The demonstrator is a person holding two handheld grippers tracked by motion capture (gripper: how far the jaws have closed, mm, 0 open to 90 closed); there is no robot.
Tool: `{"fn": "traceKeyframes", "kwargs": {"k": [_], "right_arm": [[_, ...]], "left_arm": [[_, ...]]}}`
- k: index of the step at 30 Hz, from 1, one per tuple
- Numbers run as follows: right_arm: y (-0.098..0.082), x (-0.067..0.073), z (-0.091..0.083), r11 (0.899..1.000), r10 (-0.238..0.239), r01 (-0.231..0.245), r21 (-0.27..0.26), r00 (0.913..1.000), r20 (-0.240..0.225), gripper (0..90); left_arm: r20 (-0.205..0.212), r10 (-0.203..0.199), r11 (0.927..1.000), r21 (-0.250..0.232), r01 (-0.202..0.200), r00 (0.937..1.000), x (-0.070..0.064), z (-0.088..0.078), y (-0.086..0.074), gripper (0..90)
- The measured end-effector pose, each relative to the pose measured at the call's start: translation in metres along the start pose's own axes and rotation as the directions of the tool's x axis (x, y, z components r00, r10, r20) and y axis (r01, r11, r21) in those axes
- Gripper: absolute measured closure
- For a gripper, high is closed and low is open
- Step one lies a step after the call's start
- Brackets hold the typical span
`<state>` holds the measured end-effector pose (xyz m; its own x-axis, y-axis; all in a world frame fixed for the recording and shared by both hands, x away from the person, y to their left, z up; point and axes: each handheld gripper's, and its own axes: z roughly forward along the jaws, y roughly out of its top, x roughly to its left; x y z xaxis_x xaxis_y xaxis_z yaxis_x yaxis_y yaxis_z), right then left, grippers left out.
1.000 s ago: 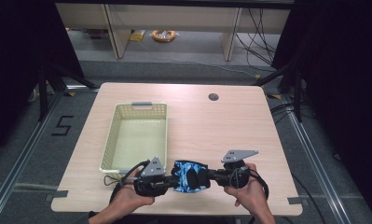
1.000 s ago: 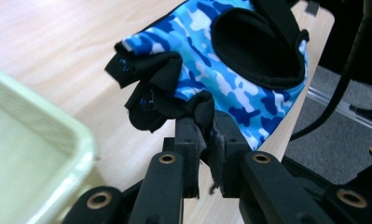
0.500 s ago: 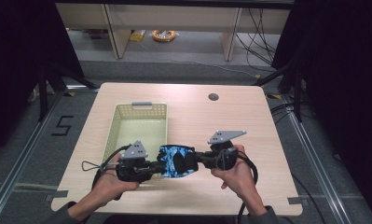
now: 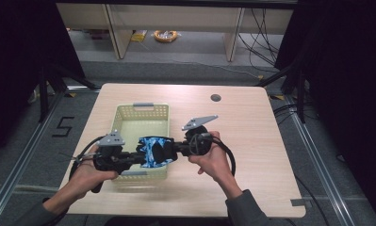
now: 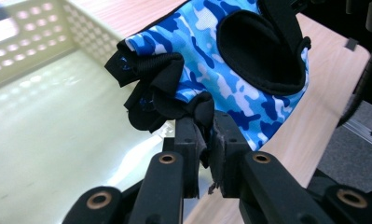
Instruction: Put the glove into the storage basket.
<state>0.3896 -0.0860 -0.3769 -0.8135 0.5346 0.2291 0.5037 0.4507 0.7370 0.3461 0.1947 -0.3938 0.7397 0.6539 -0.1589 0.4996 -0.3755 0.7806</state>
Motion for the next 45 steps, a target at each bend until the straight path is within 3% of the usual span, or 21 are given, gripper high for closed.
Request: {"fn": "traceKeyframes", "kwargs": {"k": [1,3,4,9,13,16,18,19,20,21,23,24,25,30,31,36,37,39,41,45], "right_arm": [[0.003,-0.001,0.005,1.0,-0.023,0.023,-0.004,0.9997,0.0,87.9],[0.009,0.0,0.017,1.0,-0.017,0.017,0.004,0.9998,-0.011,87.9],[0.01,0.001,0.02,1.0,-0.01,0.01,0.013,0.9998,-0.015,87.9],[0.016,0.004,0.046,1.0,0.001,0.0,0.028,0.9994,-0.035,87.9],[0.018,0.004,0.061,0.999,0.006,-0.005,0.039,0.9994,-0.033,87.9],[0.017,0.004,0.07,0.999,0.024,-0.023,0.046,0.9992,-0.033,87.9],[0.015,0.004,0.077,0.998,0.032,-0.031,0.061,0.999,-0.03,87.9],[0.014,0.003,0.081,0.997,0.038,-0.036,0.061,0.9988,-0.032,87.9],[0.013,0.002,0.084,0.997,0.042,-0.04,0.063,0.9986,-0.032,87.8],[0.012,0.002,0.086,0.997,0.046,-0.044,0.067,0.9984,-0.034,87.9],[0.01,0.001,0.091,0.996,0.053,-0.05,0.079,0.9981,-0.032,87.9],[0.009,0.001,0.093,0.995,0.054,-0.051,0.082,0.9981,-0.03,87.9],[0.008,0.001,0.095,0.995,0.059,-0.057,0.084,0.998,-0.024,87.9],[0.006,0.0,0.103,0.991,0.075,-0.073,0.115,0.997,-0.018,87.9],[0.006,0.0,0.105,0.991,0.074,-0.072,0.114,0.9971,-0.016,87.8],[0.002,-0.001,0.111,0.988,0.087,-0.085,0.131,0.9962,-0.007,87.8],[0.002,-0.002,0.112,0.987,0.09,-0.089,0.135,0.9959,-0.004,87.8],[0.001,-0.003,0.114,0.987,0.082,-0.081,0.141,0.9967,-0.001,87.8],[0.001,-0.002,0.116,0.982,0.104,-0.104,0.161,0.9946,0.011,87.9],[0.0,-0.002,0.119,0.98,0.087,-0.089,0.18,0.996,0.02,87.8]], "left_arm": [[0.001,-0.005,1.0,0.008,0.005,1.0,0.005,-0.003,-0.003,81.7],[-0.012,-0.028,0.9996,0.0,0.028,0.9995,0.009,-0.005,-0.007,81.6],[-0.009,-0.019,0.9996,0.018,0.019,0.9998,0.014,-0.008,-0.009,81.6],[-0.032,-0.046,0.9979,0.044,0.048,0.9984,0.03,-0.012,-0.02,81.5],[-0.038,-0.076,0.9962,0.04,0.078,0.9964,0.038,-0.012,-0.026,81.5],[-0.036,-0.063,0.9948,0.078,0.066,0.9973,0.044,-0.013,-0.03,81.4],[-0.039,-0.082,0.9934,0.077,0.085,0.9959,0.047,-0.01,-0.034,81.3],[-0.039,-0.072,0.9918,0.103,0.076,0.9966,0.05,-0.01,-0.035,81.3],[-0.04,-0.105,0.9914,0.074,0.108,0.9937,0.049,-0.006,-0.037,81.3],[-0.036,-0.077,0.99,0.115,0.081,0.9964,0.052,-0.007,-0.038,81.3],[-0.036,-0.079,0.9894,0.12,0.083,0.9962,0.054,-0.005,-0.039,81.2],[-0.034,-0.101,0.9885,0.11,0.104,0.9943,0.053,-0.002,-0.04,81.2],[-0.032,-0.075,0.9863,0.145,0.079,0.9967,0.056,-0.003,-0.04,81.1],[-0.04,-0.078,0.9821,0.169,0.083,0.9962,0.058,0.001,-0.043,80.9],[-0.044,-0.085,0.9837,0.155,0.09,0.9954,0.058,0.002,-0.045,80.8],[-0.036,-0.079,0.9776,0.193,0.084,0.9962,0.061,0.005,-0.045,78.6],[-0.04,-0.078,0.9801,0.18,0.084,0.9961,0.061,0.006,-0.046,77.6],[-0.036,-0.088,0.9777,0.188,0.093,0.9955,0.06,0.006,-0.044,75.4],[-0.035,-0.078,0.9778,0.192,0.084,0.9963,0.061,0.004,-0.042,72.5],[-0.051,-0.06,0.9831,0.17,0.068,0.9969,0.059,0.0,-0.036,67.4]]}}
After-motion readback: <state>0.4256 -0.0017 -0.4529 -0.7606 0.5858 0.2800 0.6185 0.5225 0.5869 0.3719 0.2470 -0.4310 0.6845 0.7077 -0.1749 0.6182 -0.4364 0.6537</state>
